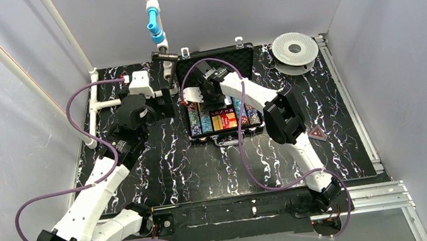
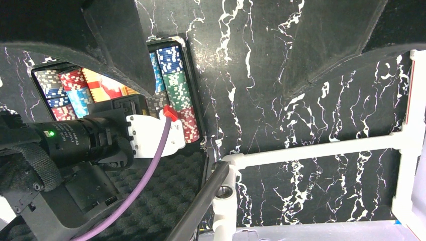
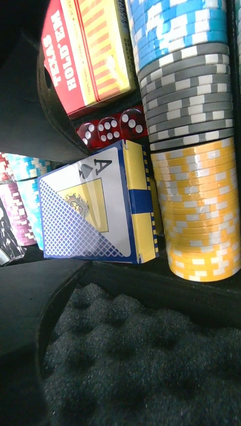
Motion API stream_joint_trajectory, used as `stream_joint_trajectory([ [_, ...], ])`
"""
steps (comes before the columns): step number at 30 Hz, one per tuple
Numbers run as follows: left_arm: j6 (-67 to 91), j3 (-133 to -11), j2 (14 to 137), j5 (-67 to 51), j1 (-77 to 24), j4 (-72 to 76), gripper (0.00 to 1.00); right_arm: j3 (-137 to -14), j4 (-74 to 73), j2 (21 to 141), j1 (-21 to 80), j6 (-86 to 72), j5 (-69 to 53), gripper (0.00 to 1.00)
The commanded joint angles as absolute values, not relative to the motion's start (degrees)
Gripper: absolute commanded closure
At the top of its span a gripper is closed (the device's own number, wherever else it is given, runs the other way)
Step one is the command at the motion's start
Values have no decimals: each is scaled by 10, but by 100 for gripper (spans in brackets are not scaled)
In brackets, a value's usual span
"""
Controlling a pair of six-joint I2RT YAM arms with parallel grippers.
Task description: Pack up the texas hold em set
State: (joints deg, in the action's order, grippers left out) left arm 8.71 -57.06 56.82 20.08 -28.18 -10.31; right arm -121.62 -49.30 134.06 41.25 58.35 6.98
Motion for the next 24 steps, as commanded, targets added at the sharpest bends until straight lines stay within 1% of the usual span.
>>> stream_joint_trajectory([
  [1,81,-571,565,199,-279,-98,1,-1234,-473,1339,408,587,72,96],
  [18,81,-571,567,199,-279,-98,1,-1223,-480,1330,403,577,39,83],
  [23,81,-571,568,199,-279,-98,0,-1215,-480,1323,403,577,36,78],
  [24,81,-571,568,199,-279,-98,1,-1213,-481,1321,402,577,36,76],
])
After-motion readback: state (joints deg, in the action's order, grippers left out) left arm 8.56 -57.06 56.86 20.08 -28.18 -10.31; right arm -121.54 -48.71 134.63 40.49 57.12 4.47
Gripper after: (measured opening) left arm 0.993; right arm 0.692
